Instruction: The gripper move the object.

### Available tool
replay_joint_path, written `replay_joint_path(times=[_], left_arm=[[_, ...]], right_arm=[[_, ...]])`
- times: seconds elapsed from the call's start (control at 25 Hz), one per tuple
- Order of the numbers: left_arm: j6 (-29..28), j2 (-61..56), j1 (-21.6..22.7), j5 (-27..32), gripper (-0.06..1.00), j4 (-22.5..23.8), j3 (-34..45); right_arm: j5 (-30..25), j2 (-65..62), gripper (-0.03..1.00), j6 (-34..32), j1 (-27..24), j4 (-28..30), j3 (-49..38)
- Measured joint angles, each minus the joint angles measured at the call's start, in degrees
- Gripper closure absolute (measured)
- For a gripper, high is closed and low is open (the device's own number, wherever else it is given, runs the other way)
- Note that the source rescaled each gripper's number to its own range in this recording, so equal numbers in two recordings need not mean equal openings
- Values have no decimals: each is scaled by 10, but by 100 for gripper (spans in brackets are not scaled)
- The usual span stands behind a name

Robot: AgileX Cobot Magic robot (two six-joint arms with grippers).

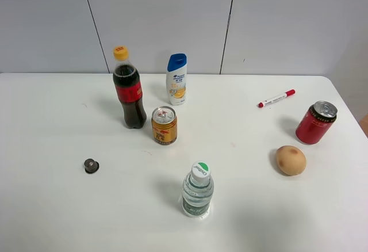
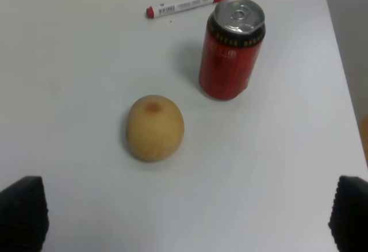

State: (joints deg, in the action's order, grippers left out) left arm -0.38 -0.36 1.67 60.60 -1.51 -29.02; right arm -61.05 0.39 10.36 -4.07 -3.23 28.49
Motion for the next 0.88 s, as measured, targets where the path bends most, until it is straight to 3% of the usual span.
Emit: replay_joint_path(times=[0.4, 0.88], left_arm=[[0, 0, 0, 0, -6, 0, 0], [0, 0, 0, 0, -6, 0, 0]], right_arm=[[1, -5, -3, -76, 0, 43, 0], [2, -5, -3, -80, 0, 45, -1]])
